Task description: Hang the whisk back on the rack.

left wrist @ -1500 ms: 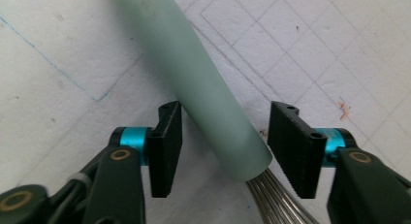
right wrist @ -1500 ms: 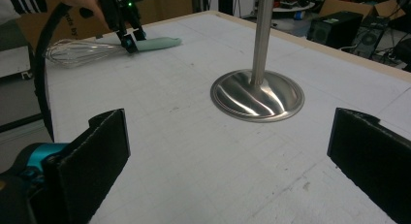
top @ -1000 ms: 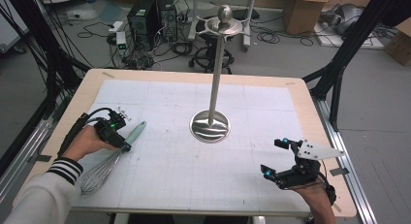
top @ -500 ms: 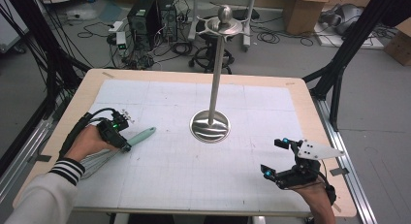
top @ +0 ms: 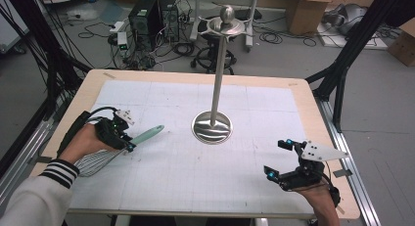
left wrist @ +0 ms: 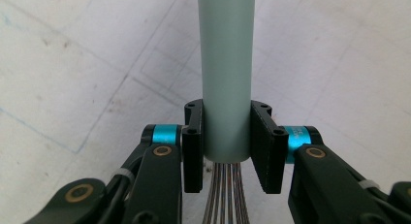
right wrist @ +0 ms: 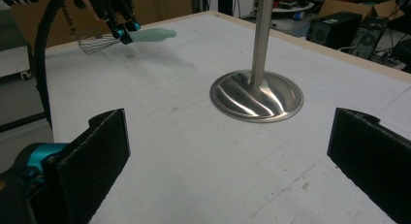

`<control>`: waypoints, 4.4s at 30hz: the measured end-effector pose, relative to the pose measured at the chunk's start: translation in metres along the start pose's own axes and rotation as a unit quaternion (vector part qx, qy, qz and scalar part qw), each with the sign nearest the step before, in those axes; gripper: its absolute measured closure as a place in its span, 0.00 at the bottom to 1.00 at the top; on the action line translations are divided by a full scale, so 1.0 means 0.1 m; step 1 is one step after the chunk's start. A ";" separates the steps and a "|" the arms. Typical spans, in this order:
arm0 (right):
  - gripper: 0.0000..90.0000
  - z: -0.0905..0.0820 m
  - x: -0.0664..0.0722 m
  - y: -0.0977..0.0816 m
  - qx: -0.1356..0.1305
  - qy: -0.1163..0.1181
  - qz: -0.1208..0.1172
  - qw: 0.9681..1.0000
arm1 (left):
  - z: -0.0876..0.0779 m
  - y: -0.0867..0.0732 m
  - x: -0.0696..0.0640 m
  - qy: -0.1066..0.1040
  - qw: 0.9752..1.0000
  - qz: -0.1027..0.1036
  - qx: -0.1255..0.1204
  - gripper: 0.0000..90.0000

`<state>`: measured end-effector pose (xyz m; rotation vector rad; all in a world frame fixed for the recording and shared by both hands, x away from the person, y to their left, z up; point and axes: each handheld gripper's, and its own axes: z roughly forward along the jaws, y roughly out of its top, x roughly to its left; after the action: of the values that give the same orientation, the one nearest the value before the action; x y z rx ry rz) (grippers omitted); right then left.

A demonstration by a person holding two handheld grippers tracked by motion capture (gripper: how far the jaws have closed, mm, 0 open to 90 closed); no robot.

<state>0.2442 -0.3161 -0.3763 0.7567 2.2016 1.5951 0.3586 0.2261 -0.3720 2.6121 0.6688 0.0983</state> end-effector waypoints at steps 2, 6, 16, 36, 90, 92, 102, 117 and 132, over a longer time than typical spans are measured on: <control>0.00 0.00 0.00 0.00 -0.001 0.000 0.001 1.000 | -0.06 0.04 -0.02 -0.004 1.000 0.006 -0.013 0.77; 0.01 -0.01 0.00 0.00 0.000 -0.002 0.001 1.000 | -0.19 0.11 -0.07 -0.010 0.999 0.025 -0.037 0.77; 0.01 -0.01 0.00 -0.01 -0.001 -0.001 0.001 1.000 | -0.49 0.31 -0.17 -0.019 0.993 0.043 -0.107 0.77; 0.01 -0.03 -0.01 -0.02 0.000 -0.002 0.002 1.000 | -1.04 0.81 -0.35 -0.026 0.980 0.078 -0.183 0.77; 0.01 -0.11 -0.03 -0.08 -0.005 -0.003 0.011 1.000 | -1.66 1.70 -0.26 0.021 0.959 0.098 -0.266 0.77; 0.01 -0.11 -0.03 -0.07 -0.007 -0.003 0.011 1.000 | -1.63 1.72 -0.25 0.026 0.959 0.097 -0.264 0.77; 0.01 -0.11 -0.05 -0.09 -0.005 -0.005 0.015 1.000 | -1.51 1.82 -0.20 0.030 0.961 0.096 -0.257 0.77; 0.01 -0.09 -0.05 -0.11 -0.006 0.000 0.017 1.000 | -1.27 2.04 -0.19 0.026 0.966 0.098 -0.237 0.77; 0.01 -0.08 -0.07 -0.12 -0.006 0.004 0.021 1.000 | -1.10 2.18 -0.17 0.018 0.967 0.101 -0.233 0.77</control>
<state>0.2423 -0.3295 -0.3856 0.7987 2.1946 1.6325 0.4209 0.0907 -0.1783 2.2158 0.3346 0.3243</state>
